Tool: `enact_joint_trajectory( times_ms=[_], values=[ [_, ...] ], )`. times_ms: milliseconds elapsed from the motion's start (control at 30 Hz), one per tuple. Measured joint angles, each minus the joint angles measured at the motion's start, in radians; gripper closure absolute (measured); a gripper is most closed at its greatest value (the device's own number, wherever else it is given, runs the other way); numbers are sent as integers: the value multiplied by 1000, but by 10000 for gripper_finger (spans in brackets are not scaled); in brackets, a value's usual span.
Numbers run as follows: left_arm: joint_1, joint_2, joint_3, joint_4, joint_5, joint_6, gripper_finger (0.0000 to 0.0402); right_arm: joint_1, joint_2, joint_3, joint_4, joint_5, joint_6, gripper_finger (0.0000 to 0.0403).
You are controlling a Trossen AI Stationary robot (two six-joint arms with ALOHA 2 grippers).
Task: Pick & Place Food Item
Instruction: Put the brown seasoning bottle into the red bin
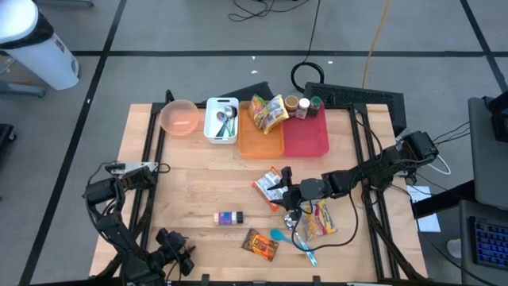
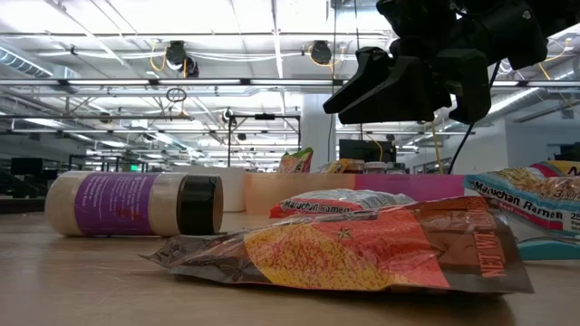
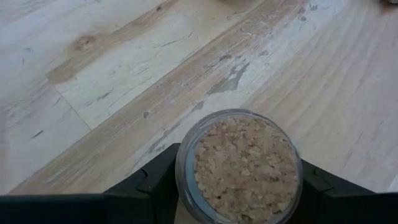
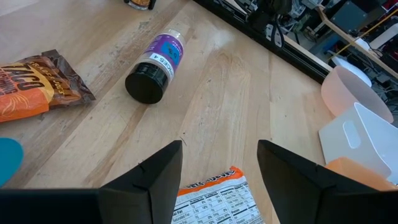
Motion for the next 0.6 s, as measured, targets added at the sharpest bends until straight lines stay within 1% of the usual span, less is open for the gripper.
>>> enact_joint_trajectory(
  times_ms=[233,400,500,567,600],
  values=[
    [2,-14,-1,-5,4,-25,203,0,0,0,0,0,0,202],
    [20,-95,-6,-82,25,-29,203,0,0,0,18,0,-11,202],
    [46,-174,-5,-156,-8,21,203,0,0,0,37,0,-31,202],
    [66,-215,-5,-176,-48,71,203,0,0,0,66,-5,-50,202],
    [78,-233,-5,-176,-75,105,203,0,0,0,89,-24,-63,202]
  ],
)
